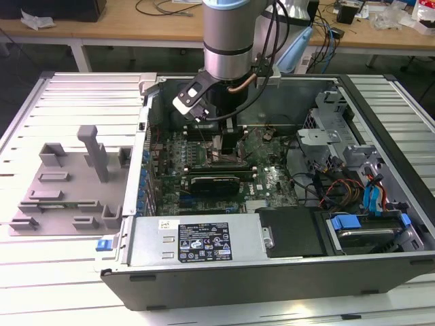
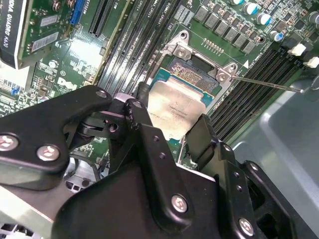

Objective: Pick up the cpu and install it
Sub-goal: 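Place the cpu into insertion slot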

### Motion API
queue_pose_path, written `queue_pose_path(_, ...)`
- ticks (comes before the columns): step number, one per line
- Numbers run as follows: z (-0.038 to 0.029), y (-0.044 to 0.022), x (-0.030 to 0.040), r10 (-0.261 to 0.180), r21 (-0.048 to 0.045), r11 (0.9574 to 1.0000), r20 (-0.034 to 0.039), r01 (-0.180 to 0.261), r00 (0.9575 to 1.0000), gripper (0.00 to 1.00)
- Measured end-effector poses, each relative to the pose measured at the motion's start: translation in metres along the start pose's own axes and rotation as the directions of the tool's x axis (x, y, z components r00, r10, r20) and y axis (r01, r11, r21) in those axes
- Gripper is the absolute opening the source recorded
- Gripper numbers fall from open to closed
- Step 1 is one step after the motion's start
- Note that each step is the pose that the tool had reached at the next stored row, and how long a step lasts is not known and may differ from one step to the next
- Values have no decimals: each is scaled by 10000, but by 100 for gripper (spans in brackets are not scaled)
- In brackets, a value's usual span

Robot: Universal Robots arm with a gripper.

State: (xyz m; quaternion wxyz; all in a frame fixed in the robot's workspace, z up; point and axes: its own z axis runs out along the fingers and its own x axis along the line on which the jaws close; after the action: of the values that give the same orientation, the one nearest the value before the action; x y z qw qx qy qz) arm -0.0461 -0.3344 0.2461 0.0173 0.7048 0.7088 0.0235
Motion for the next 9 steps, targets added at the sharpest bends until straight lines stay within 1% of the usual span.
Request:
queue_pose_path(3,7,0,28,0,-1,10000,-1,0,10000,55)
queue_pose_path(8,79,1,40,2,0,10000,0,-2,10000,55)
queue_pose_path(9,102,7,41,-1,-1,10000,-1,1,10000,55)
